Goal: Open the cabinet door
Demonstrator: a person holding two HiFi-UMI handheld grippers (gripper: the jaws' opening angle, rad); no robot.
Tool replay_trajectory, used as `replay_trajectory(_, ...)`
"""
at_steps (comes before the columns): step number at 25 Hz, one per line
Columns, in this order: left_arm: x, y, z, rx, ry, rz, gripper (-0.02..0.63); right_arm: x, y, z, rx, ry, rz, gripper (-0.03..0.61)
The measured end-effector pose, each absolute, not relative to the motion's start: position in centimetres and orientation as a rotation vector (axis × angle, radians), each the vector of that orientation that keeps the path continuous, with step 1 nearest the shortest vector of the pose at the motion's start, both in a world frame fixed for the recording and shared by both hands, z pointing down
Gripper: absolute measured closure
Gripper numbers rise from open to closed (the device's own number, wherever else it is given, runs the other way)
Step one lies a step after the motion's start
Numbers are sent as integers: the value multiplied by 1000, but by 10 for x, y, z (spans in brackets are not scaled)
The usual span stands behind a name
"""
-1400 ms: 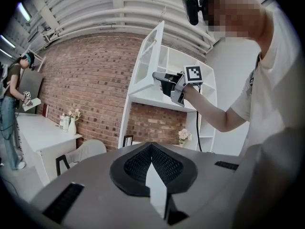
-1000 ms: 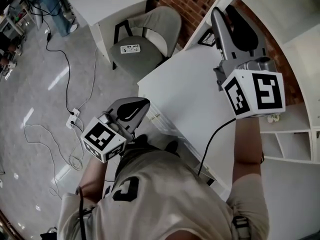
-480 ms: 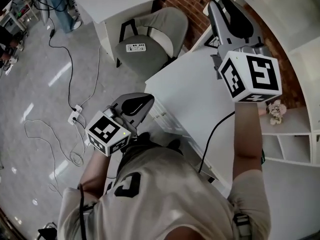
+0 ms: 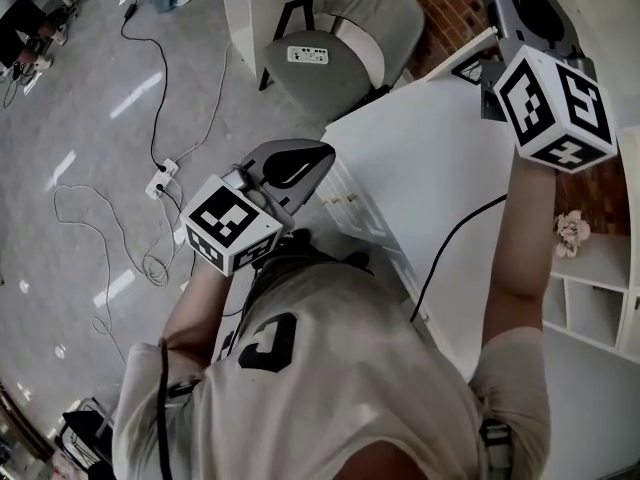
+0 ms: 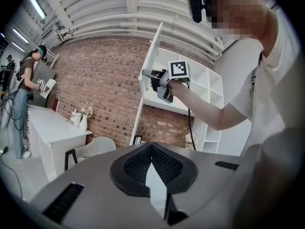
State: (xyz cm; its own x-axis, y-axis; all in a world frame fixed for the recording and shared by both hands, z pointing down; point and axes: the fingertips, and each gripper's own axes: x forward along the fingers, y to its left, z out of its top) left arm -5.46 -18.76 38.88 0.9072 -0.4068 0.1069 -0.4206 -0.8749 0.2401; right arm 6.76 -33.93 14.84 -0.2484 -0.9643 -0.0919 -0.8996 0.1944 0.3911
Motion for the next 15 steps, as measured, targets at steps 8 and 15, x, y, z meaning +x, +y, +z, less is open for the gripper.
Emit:
replay_trajectory(8,-68,-192,392,2817,-654,107,597,61,-348,147,1833,-2251,-589,451)
replay_trajectory(15,-59,-183,395,2831,-615,133,597,57,-350,151,1797,-2244,-604,446)
